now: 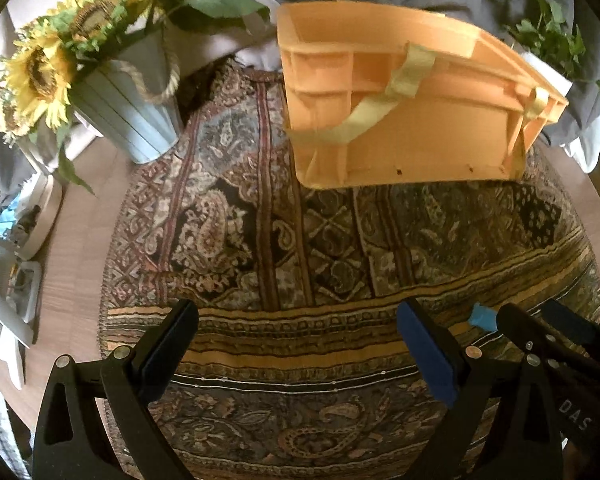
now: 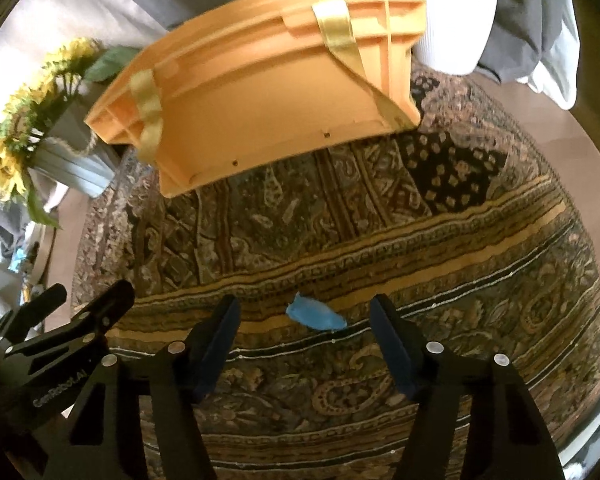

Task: Organize objects
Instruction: 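Move the right tool down toward the blue plush fish on the rug, then close the right tool on the blue plush fish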

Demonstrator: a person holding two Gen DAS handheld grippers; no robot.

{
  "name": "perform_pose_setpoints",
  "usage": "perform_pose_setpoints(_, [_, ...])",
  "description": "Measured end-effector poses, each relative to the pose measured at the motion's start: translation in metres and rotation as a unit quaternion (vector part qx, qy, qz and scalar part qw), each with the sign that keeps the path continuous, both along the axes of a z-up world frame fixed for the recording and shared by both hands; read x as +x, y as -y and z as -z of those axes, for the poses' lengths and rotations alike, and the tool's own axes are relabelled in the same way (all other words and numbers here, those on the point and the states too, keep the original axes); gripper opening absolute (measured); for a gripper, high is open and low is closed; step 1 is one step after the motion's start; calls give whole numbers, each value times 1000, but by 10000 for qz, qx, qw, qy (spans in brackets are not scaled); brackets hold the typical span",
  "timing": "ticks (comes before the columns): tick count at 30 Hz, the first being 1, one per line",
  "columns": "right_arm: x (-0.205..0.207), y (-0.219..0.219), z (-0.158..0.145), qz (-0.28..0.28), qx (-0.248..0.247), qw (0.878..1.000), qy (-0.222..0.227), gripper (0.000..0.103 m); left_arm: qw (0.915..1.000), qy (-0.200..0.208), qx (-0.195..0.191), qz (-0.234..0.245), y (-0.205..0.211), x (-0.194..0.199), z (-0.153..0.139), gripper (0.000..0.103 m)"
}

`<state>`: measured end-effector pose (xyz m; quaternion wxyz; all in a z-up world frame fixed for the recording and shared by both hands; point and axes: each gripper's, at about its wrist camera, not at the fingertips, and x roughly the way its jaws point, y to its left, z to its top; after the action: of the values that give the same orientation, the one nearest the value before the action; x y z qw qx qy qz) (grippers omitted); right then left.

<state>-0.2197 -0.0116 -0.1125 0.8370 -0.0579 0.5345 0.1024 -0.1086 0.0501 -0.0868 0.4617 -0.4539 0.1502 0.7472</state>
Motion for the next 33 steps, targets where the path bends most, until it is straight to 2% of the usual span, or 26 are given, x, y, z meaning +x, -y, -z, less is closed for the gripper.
perform_pose_setpoints(19, [10, 0, 32, 255, -124, 9993, -247, 55, 9989, 181, -376, 232, -18, -8, 31, 101])
perform_pose_setpoints(26, [12, -1, 37, 221, -193, 9992, -288, 50, 9985, 211, -431, 246, -22, -9, 35, 101])
perform_pose_setpoints(30, [13, -1, 40, 186, -219, 9991, -327, 41, 9984, 213, -469, 251, -23, -8, 37, 101])
perform_pose_setpoints(33, [13, -1, 41, 157, -237, 9991, -324, 41, 9982, 219, -487, 268, -24, -5, 38, 101])
